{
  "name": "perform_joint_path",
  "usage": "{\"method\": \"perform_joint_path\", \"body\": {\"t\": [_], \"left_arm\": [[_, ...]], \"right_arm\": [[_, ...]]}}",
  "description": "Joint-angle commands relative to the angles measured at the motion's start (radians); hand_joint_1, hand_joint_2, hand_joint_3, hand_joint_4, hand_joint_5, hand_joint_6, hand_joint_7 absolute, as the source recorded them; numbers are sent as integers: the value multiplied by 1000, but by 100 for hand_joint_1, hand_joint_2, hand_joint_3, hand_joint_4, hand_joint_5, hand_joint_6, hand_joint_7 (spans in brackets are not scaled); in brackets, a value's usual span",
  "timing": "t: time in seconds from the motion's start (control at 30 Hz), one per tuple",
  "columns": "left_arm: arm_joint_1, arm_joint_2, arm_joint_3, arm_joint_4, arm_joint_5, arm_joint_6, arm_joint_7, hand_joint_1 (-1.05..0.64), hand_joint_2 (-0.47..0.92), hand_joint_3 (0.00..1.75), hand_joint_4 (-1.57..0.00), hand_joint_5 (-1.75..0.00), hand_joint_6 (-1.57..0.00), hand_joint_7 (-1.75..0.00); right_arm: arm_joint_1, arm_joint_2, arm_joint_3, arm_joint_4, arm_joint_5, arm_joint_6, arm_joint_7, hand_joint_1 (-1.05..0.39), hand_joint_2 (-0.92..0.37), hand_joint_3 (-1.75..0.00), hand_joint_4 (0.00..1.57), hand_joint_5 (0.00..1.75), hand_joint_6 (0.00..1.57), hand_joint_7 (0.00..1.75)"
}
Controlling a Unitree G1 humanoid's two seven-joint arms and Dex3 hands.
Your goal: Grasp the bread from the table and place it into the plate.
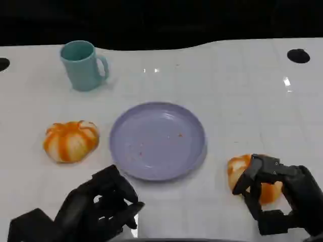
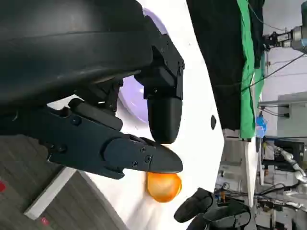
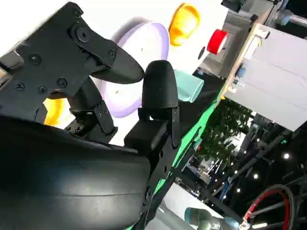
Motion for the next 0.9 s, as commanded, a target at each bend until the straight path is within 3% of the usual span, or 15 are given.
{"method": "perform_joint_path", "body": {"t": [0.03,0.9], "left_arm": [[3,13,9,1,-3,-10,-5,-59,92,15,-67,-175,-56,-163],[-5,13,10,5,2,-12,-3,-60,92,16,-69,-175,-57,-164]], "right_arm": [[1,-11,-17,-13,8,7,-3,-14,-31,-134,89,175,83,134],[-2,-7,-23,-22,15,18,-7,-16,-33,-129,86,174,82,132]]}}
